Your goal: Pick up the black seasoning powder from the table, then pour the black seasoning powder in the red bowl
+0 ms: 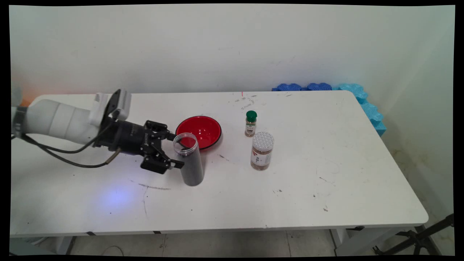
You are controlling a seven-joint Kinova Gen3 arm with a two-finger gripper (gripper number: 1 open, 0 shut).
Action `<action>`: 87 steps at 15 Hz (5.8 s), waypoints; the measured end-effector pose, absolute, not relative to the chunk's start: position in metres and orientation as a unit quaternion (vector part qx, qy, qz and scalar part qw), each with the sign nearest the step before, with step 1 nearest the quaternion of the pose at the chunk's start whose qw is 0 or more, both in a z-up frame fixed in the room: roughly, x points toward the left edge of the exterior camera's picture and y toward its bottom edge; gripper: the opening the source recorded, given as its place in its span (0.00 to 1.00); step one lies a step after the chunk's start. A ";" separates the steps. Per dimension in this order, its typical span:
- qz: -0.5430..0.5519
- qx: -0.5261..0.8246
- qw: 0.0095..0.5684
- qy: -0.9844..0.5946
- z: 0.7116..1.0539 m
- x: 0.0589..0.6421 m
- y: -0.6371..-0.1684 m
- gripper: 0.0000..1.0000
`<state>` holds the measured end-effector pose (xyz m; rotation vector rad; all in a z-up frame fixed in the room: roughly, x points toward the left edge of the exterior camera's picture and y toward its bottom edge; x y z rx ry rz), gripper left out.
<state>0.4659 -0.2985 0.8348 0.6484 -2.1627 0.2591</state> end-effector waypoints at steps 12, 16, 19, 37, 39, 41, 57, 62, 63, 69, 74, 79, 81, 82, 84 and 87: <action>0.090 0.248 0.417 -0.870 0.820 0.450 -0.321 1.00; 0.081 0.241 0.419 -0.872 0.818 0.447 -0.323 0.00; 0.072 0.239 0.417 -0.874 0.819 0.448 -0.323 0.00; 0.057 0.214 0.449 -0.866 0.914 0.477 -0.326 0.00; 0.054 0.214 0.452 -0.864 0.922 0.480 -0.329 0.00; 0.050 0.218 0.452 -0.864 0.927 0.484 -0.332 0.00; -0.011 0.355 0.468 -0.810 0.942 0.503 -0.364 0.00; -0.039 0.400 0.461 -0.791 0.936 0.506 -0.368 0.00; -0.046 0.410 0.460 -0.786 0.935 0.506 -0.370 0.00; -0.094 0.484 0.451 -0.744 0.926 0.510 -0.377 0.00; -0.143 0.555 0.445 -0.689 0.920 0.510 -0.382 0.00; -0.189 0.606 0.430 -0.642 0.915 0.507 -0.384 0.00; -0.211 0.626 0.424 -0.619 0.913 0.505 -0.385 0.00; -0.223 0.637 0.422 -0.605 0.913 0.504 -0.386 0.00; -0.241 0.657 0.419 -0.579 0.913 0.503 -0.388 0.00; -0.263 0.684 0.416 -0.538 0.912 0.503 -0.393 0.00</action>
